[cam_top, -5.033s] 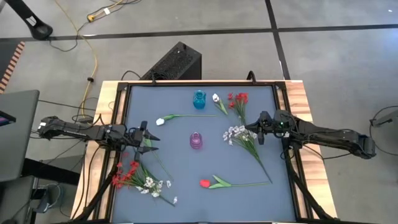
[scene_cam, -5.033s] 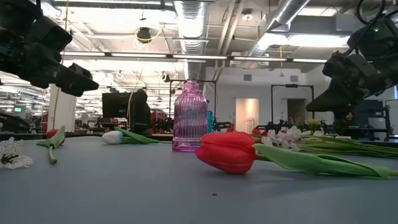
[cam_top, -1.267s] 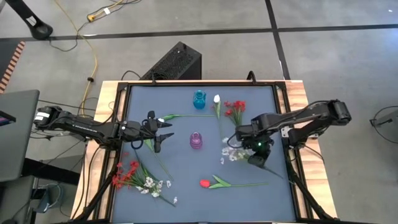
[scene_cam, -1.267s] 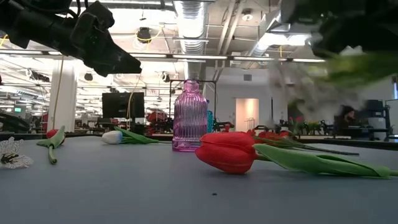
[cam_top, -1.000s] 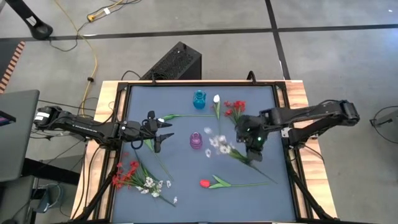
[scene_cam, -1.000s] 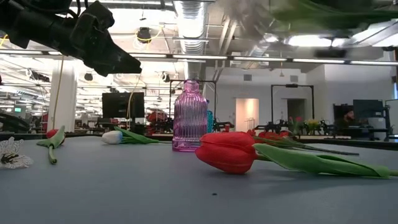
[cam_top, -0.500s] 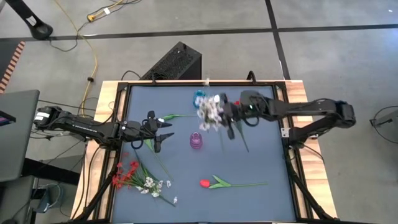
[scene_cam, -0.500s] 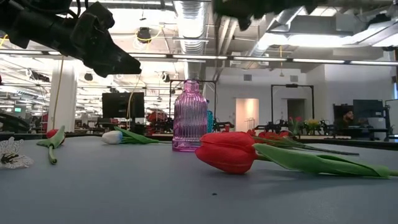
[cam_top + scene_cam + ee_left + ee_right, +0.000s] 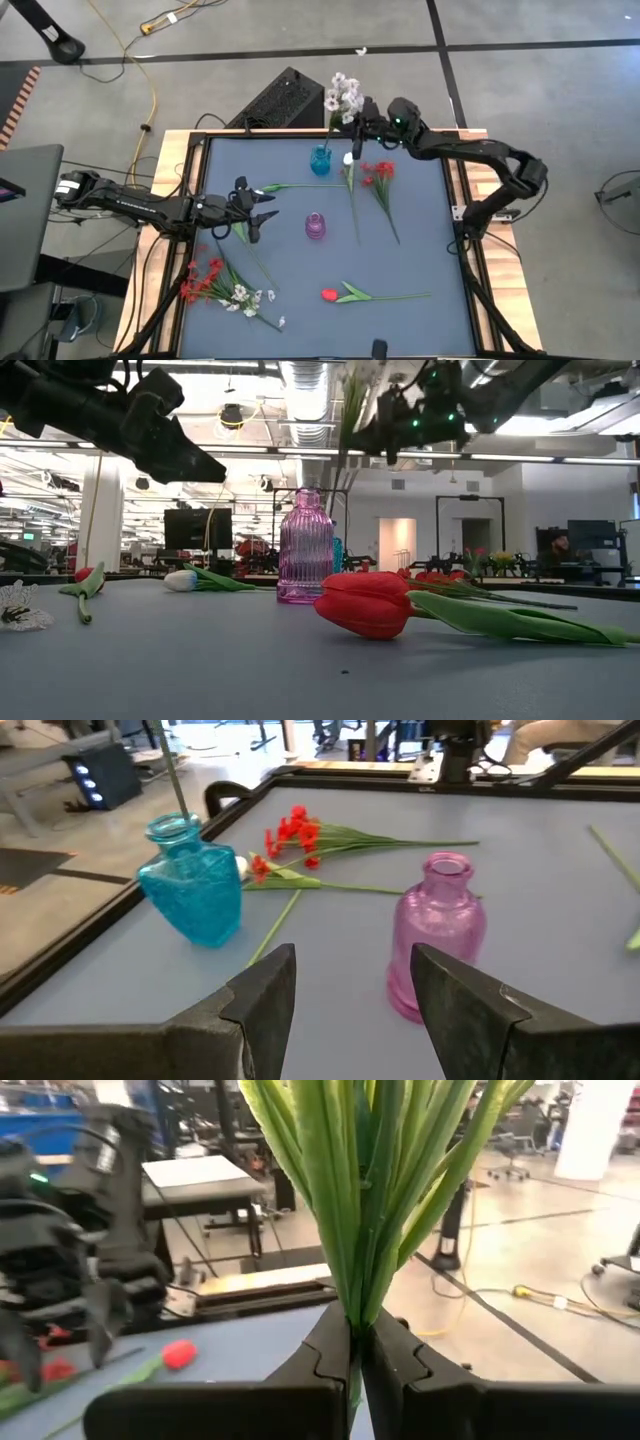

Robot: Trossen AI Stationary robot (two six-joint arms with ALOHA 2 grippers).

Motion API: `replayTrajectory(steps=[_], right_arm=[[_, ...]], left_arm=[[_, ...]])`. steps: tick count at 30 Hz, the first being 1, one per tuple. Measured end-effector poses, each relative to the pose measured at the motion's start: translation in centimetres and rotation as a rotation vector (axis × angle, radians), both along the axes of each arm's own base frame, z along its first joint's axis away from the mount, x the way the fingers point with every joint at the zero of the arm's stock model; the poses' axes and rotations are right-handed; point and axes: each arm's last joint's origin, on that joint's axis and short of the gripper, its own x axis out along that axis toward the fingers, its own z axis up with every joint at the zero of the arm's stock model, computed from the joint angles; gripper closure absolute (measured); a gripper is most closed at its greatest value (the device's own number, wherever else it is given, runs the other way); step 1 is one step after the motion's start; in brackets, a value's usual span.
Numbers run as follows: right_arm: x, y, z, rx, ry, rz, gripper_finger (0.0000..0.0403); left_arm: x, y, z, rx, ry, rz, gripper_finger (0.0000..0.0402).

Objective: Sort flowers into vase by color
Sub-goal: Put the top white flower into the blue vase

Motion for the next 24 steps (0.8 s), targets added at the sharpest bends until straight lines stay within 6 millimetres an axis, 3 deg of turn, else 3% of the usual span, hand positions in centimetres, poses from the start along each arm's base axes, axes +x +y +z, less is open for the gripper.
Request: replayTrajectory(steps=[5, 11, 16, 24], right_arm=[[0.7, -1.2, -0.7, 0.013, 0.012, 0.008, 0.0365], [1.9, -0.9, -1.8, 0.033, 0.041, 0.036, 0.0356], [2.2, -0.2, -1.9, 0.055, 0.078, 0.028, 0.0334], [1.6, -0.7, -3.1, 0.158, 0.185, -0.018, 0.0274]], left_arm=[[0.0, 0.0, 0.0, 0.004, 0.001, 0.006, 0.0212], [0.0, 0.0, 0.0, -0.026, -0.008, 0.008, 0.0212], [0.0, 0.0, -0.1, -0.027, -0.004, 0.013, 0.0212], [-0.1, 0.2, 0.0, -0.012, -0.007, 0.061, 0.0212]])
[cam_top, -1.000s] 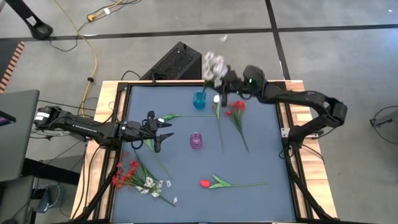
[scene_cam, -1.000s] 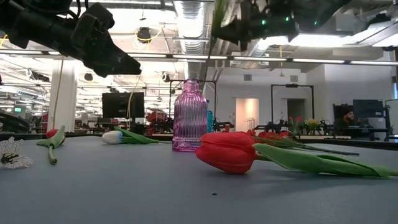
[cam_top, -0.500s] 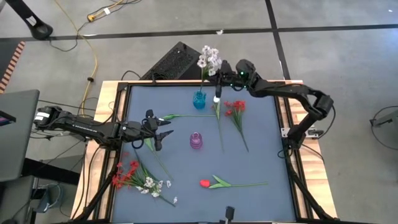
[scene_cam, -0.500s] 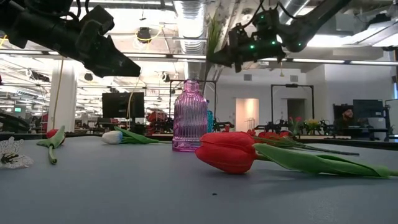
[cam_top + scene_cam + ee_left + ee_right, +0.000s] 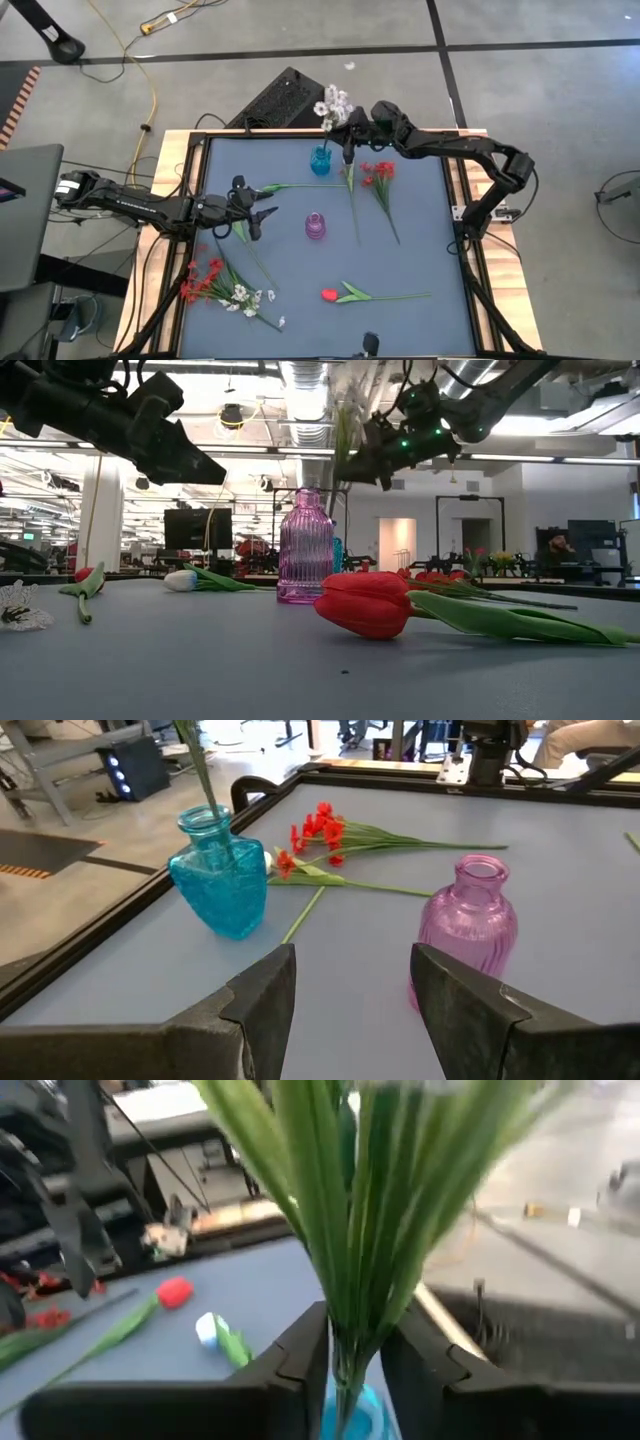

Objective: Sort flowers into vase by color
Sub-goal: Put the top white flower into the blue vase, then put the right white tulip into the blue vase

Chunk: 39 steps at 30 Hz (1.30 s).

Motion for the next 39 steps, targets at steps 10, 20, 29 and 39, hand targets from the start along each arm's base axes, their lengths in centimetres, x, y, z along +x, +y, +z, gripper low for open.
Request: replayTrajectory(steps=[10, 20, 29, 39], right_arm=[[-0.9, -0.4, -1.3, 0.178, 0.123, 0.027, 0.0138], [-1.2, 0.6, 1.3, 0.254, 0.453, 0.106, 0.0091], [-2.2, 1.7, 3.2, 0.228, 0.672, 0.004, 0.0092], [-6.5, 3.7, 5.5, 0.207, 0.712, -0.132, 0.0092]], left_arm=[[0.0, 0.7, 0.2, 0.036, -0.002, 0.052, 0.0212], [0.0, 1.7, 0.1, 0.025, 0.003, 0.070, 0.0212], [0.0, 1.8, 0.0, 0.048, 0.028, 0.048, 0.0212], [-0.1, 1.8, -0.2, 0.036, 0.047, 0.037, 0.0212]])
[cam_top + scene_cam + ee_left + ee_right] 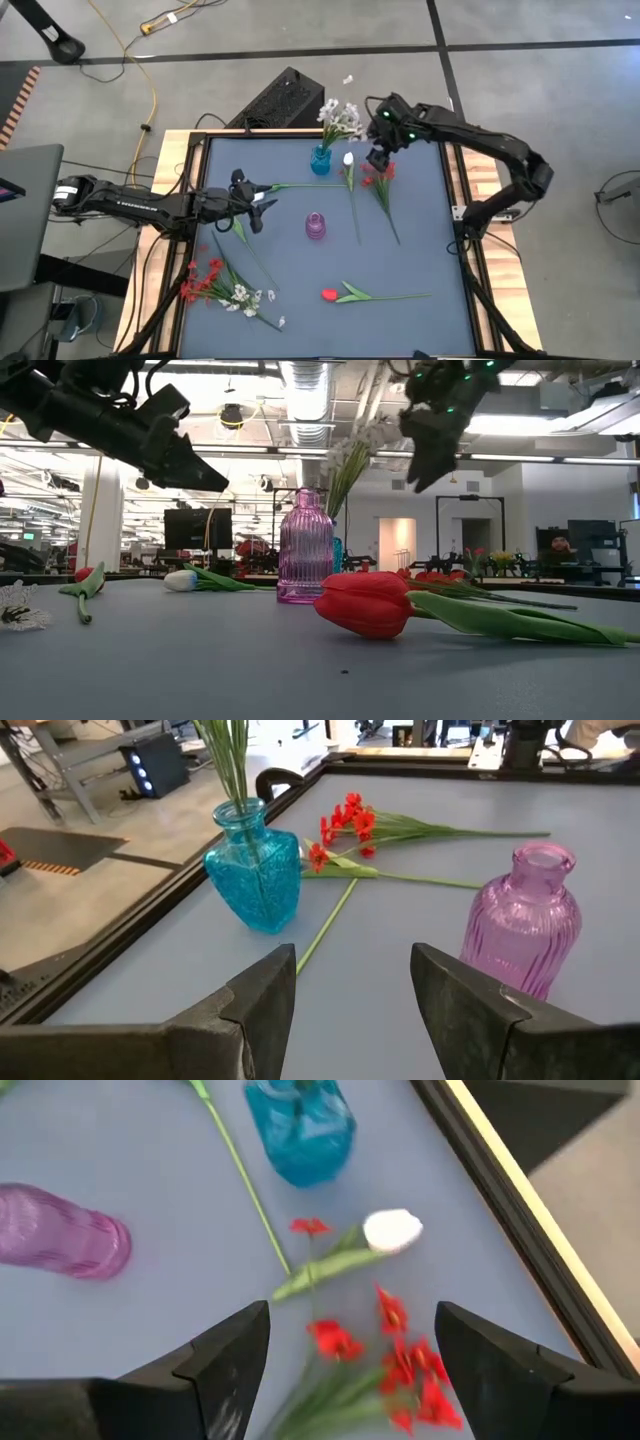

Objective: Sort flowers into vase by color
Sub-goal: Put the right white tulip into the blue vase

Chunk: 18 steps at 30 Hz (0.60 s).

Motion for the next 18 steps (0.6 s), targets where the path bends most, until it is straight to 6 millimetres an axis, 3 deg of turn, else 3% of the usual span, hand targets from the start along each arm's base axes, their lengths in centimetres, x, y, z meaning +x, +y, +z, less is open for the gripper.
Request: replayTrajectory(steps=[5, 9, 14, 18], right_arm=[[-2.8, 2.0, -1.0, 0.019, -0.021, -0.124, 0.0092], [-3.8, 4.1, -3.4, 0.087, -0.099, -0.215, 0.0092], [-3.5, 6.3, -6.5, 0.143, -0.155, -0.217, 0.0092], [-1.7, 8.5, -8.6, 0.181, -0.187, -0.179, 0.0092]], left_arm=[[0.0, 0.0, 0.0, -0.001, 0.003, 0.000, 0.0212], [0.0, 0.0, 0.0, 0.006, 0.006, -0.002, 0.0212], [0.0, 0.0, 0.0, 0.029, 0.011, -0.009, 0.0212], [0.0, 0.0, 0.0, 0.029, 0.010, -0.009, 0.0212]])
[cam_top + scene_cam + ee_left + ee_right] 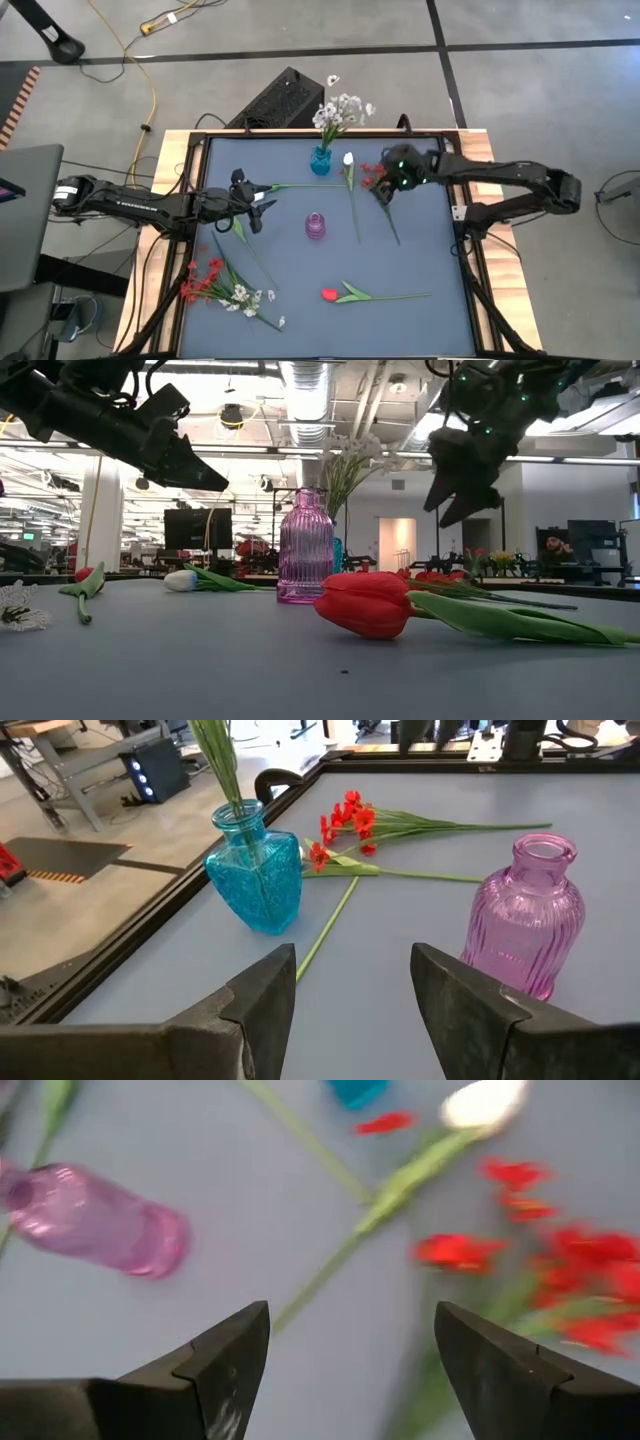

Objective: Sort flowers into vase by color
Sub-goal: Put the right white tulip into the blue vase

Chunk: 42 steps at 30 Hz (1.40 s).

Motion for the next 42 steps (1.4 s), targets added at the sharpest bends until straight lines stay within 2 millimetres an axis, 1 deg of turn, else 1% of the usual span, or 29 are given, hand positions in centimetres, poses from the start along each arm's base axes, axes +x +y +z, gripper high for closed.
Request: replayTrajectory(steps=[2, 4, 7, 9, 15, 18, 21, 24, 26, 29, 31, 35, 38, 41, 42], right_arm=[[1.1, 1.0, -1.0, -0.011, 0.024, -0.022, 0.0092], [2.1, 1.9, -2.0, -0.041, 0.047, -0.082, 0.0092], [3.4, 2.6, -3.6, -0.091, 0.066, -0.189, 0.0092], [4.3, 3.0, -4.7, -0.106, 0.069, -0.221, 0.0092], [6.5, 2.9, -7.8, -0.122, 0.032, -0.279, 0.0092], [7.0, 2.6, -9.3, -0.150, 0.054, -0.324, 0.0092], [7.4, 2.3, -10.7, -0.141, 0.066, -0.335, 0.0092], [8.1, 2.5, -11.5, -0.146, 0.064, -0.337, 0.0094], [8.4, 2.8, -12.1, -0.165, 0.083, -0.344, 0.0102], [8.6, 3.5, -12.6, -0.208, 0.128, -0.351, 0.0130], [8.7, 4.0, -12.8, -0.223, 0.151, -0.363, 0.0159], [8.5, 4.7, -12.8, -0.227, 0.177, -0.366, 0.0242], [8.5, 5.0, -12.4, -0.215, 0.169, -0.352, 0.0311], [7.9, 5.2, -11.4, -0.192, 0.187, -0.330, 0.0374], [7.5, 5.3, -10.9, -0.186, 0.203, -0.321, 0.0384]], left_arm=[[0.0, 0.0, 0.0, 0.000, -0.001, 0.000, 0.0212], [0.0, 0.0, 0.0, 0.000, -0.003, 0.001, 0.0212], [0.0, 0.0, 0.0, -0.002, -0.005, 0.004, 0.0212], [0.0, 0.0, 0.0, -0.010, -0.009, 0.006, 0.0212], [0.0, 0.0, 0.0, -0.041, -0.024, 0.015, 0.0212], [0.0, 0.0, 0.0, -0.054, -0.031, 0.019, 0.0212], [0.0, 0.0, 0.0, -0.055, -0.031, 0.019, 0.0212], [0.0, 0.0, 0.0, -0.055, -0.031, 0.020, 0.0212], [0.0, 0.0, 0.0, -0.055, -0.032, 0.019, 0.0212], [0.0, 0.0, 0.0, -0.054, -0.033, 0.020, 0.0212], [0.0, 0.1, 0.0, -0.053, -0.032, 0.021, 0.0212], [0.0, 0.1, 0.0, -0.049, -0.030, 0.021, 0.0212], [0.0, 0.1, 0.0, -0.047, -0.029, 0.021, 0.0212], [0.0, 0.1, 0.0, -0.047, -0.029, 0.020, 0.0212], [0.0, 0.1, 0.0, -0.047, -0.029, 0.020, 0.0212]])
